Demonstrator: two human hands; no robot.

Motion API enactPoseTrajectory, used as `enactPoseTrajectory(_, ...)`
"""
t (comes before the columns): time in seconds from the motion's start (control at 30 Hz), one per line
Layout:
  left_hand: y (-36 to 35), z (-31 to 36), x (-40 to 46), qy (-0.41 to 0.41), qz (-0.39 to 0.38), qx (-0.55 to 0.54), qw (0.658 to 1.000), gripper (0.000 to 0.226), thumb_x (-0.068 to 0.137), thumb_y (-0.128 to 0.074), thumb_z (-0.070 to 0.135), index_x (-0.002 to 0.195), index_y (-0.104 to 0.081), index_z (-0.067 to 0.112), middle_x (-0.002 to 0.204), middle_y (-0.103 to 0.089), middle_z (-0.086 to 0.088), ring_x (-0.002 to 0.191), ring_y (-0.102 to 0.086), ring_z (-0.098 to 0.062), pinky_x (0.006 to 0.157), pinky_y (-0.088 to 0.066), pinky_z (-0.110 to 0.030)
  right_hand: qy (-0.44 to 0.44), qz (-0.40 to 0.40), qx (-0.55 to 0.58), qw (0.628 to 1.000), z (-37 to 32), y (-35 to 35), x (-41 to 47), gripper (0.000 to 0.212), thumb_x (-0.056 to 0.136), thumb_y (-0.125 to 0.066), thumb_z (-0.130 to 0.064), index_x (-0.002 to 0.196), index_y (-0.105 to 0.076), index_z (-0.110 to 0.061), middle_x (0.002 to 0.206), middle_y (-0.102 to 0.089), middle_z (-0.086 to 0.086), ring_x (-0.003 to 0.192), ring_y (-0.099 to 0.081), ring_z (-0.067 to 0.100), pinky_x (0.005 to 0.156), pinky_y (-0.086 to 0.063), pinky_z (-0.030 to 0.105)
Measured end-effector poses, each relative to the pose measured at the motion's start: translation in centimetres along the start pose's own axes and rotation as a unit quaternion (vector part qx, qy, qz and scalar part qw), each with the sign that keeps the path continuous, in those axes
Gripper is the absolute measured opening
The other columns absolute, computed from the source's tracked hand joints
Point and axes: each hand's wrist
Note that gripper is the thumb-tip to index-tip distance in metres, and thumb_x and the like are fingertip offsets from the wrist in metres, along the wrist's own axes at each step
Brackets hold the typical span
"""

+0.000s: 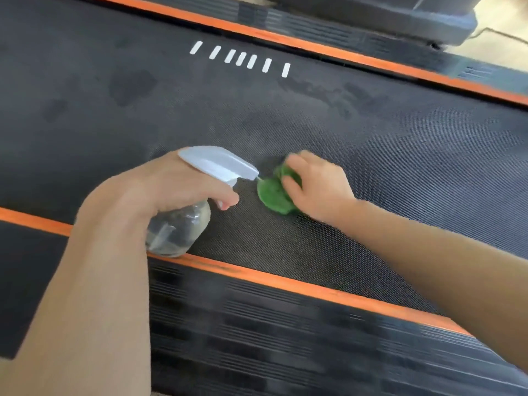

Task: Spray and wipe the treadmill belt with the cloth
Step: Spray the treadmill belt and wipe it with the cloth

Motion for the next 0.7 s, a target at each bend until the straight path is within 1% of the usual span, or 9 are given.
enactPoseTrajectory(0.07,0.0,0.3,-0.4,-0.007,0.015,-0.006,1.000,0.069,0.057,-0.091,0.057,0.116,-0.076,0.023,0.081,-0.064,0.009,0.060,-0.054,-0.008,0.048,-0.039,-0.018,-0.095,-0.005,0.021,0.995,-0.8,-1.3,3.6,0.020,0.099,-0.045,-0.036,0.103,-0.055,-0.019,0.093,-0.051,-0.002,0.086,-0.054,0.026,0.068,-0.037,0.035)
enactPoseTrajectory(0.13,0.1,0.7,-0.5,-0.012,0.004,-0.002,1.000,0.068,0.057,-0.090,0.058,0.111,-0.075,0.021,0.070,-0.058,0.011,0.054,-0.050,-0.007,0.050,-0.036,-0.023,-0.111,-0.007,0.051,0.992,-1.2,-1.3,3.9,0.013,0.099,-0.046,-0.034,0.095,-0.050,-0.022,0.093,-0.052,-0.003,0.087,-0.054,0.026,0.069,-0.036,0.035)
enactPoseTrajectory(0.23,0.0,1.5,-1.3,-0.030,-0.031,0.002,0.999,0.021,0.079,-0.083,0.031,0.077,-0.070,0.016,0.052,-0.055,0.013,0.040,-0.045,-0.002,0.048,-0.037,-0.020,-0.037,-0.052,0.081,0.995,-0.9,0.8,-2.4,0.015,0.095,-0.049,-0.037,0.091,-0.050,-0.023,0.088,-0.049,-0.011,0.086,-0.056,0.023,0.070,-0.043,0.035)
enactPoseTrajectory(0.33,0.2,1.6,-1.6,-0.032,-0.048,0.013,0.998,0.025,0.083,-0.076,0.027,0.061,-0.066,0.022,0.058,-0.062,0.013,0.050,-0.049,-0.004,0.060,-0.040,-0.028,0.041,-0.112,0.066,0.991,-0.8,3.9,-11.1,0.021,0.092,-0.045,-0.042,0.091,-0.053,-0.022,0.086,-0.042,-0.016,0.077,-0.055,0.018,0.063,-0.049,0.036)
enactPoseTrajectory(0.4,0.5,1.7,-1.8,-0.012,-0.038,0.013,0.999,0.014,0.078,-0.080,0.030,0.071,-0.070,0.023,0.058,-0.058,0.011,0.057,-0.049,-0.013,0.060,-0.038,-0.029,0.069,-0.134,0.063,0.987,-0.6,5.0,-13.0,0.020,0.092,-0.046,-0.040,0.091,-0.056,-0.023,0.086,-0.046,-0.014,0.074,-0.052,0.014,0.059,-0.047,0.031)
enactPoseTrajectory(0.47,0.7,1.7,-1.6,-0.009,-0.036,0.027,0.999,0.026,0.071,-0.086,0.039,0.093,-0.077,0.026,0.061,-0.058,0.007,0.054,-0.051,-0.017,0.057,-0.038,-0.027,0.135,-0.131,0.030,0.982,-0.6,5.0,-11.9,0.016,0.094,-0.048,-0.037,0.091,-0.055,-0.023,0.087,-0.047,-0.011,0.072,-0.050,0.014,0.055,-0.041,0.028)
enactPoseTrajectory(0.57,0.9,1.9,-1.8,-0.020,-0.026,0.040,0.999,0.010,0.076,-0.087,0.042,0.080,-0.078,0.042,0.049,-0.053,0.011,0.042,-0.049,-0.010,0.053,-0.037,-0.025,0.233,-0.113,-0.002,0.966,-0.7,3.4,-8.1,0.019,0.098,-0.046,-0.034,0.093,-0.056,-0.019,0.090,-0.049,-0.004,0.076,-0.050,0.018,0.056,-0.038,0.028)
enactPoseTrajectory(0.63,1.1,1.7,-1.6,-0.018,-0.019,0.042,0.999,0.010,0.076,-0.087,0.043,0.078,-0.078,0.039,0.056,-0.058,0.008,0.042,-0.048,-0.009,0.054,-0.037,-0.025,0.218,-0.066,-0.011,0.974,-0.7,1.3,-4.5,0.025,0.098,-0.042,-0.037,0.097,-0.058,-0.017,0.095,-0.053,-0.001,0.081,-0.054,0.019,0.057,-0.037,0.027)
enactPoseTrajectory(0.7,1.1,1.7,-1.7,-0.030,-0.015,0.046,0.998,0.018,0.073,-0.087,0.043,0.087,-0.080,0.035,0.067,-0.064,0.003,0.049,-0.051,-0.011,0.059,-0.039,-0.027,0.111,-0.003,-0.012,0.994,-1.2,-0.8,0.4,0.030,0.097,-0.040,-0.038,0.105,-0.059,-0.016,0.099,-0.056,0.000,0.085,-0.059,0.025,0.060,-0.043,0.031)
Point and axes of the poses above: each hand's wrist, its own x-axis towards the middle knuckle, its own y-axis out of the back of the hand, z = x × y
